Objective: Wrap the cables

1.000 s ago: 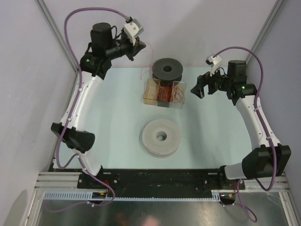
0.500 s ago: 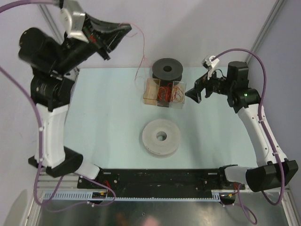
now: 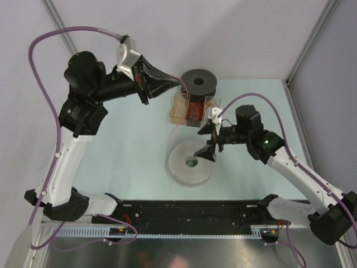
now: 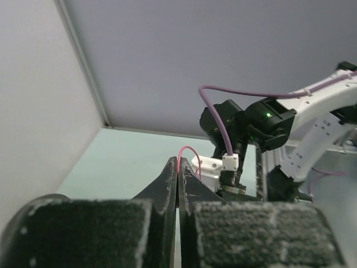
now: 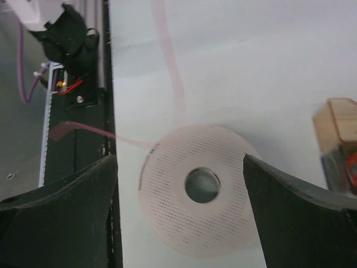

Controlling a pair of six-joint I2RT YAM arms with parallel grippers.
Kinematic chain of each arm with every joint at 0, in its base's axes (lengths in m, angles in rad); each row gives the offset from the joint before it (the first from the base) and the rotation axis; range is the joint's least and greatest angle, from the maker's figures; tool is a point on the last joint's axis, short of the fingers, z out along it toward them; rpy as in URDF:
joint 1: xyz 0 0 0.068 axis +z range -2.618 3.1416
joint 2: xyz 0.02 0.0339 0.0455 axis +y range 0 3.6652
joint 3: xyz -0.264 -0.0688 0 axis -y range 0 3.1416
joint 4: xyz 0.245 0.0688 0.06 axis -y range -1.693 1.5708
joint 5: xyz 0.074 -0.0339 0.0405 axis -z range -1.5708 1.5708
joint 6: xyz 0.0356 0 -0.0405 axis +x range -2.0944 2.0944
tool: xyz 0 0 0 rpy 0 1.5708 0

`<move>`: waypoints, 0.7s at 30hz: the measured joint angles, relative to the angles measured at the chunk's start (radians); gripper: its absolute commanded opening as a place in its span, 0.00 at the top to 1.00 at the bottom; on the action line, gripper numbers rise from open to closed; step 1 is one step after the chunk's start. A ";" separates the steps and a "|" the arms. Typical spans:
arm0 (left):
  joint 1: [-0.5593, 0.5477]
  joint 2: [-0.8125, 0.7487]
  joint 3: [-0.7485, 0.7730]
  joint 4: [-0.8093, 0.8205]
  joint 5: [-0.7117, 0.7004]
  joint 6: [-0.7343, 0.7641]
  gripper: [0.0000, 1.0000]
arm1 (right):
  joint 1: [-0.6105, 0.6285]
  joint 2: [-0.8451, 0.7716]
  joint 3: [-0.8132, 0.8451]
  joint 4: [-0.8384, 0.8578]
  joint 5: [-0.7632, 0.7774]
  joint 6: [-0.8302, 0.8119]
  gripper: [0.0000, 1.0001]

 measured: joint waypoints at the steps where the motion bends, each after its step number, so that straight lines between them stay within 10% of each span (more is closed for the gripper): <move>1: -0.009 -0.001 -0.019 0.001 0.012 0.000 1.00 | 0.032 0.000 -0.022 0.027 0.004 0.005 0.01; 9: -0.060 -0.050 -0.088 0.019 0.084 -0.013 1.00 | 0.229 0.006 -0.115 0.312 0.144 0.002 0.03; 14: -0.072 -0.071 -0.088 0.055 0.109 -0.019 1.00 | 0.190 0.046 -0.143 0.470 0.245 -0.041 0.25; 21: -0.073 -0.081 -0.093 0.073 0.121 -0.024 1.00 | 0.120 0.070 -0.158 0.521 0.277 -0.087 0.30</move>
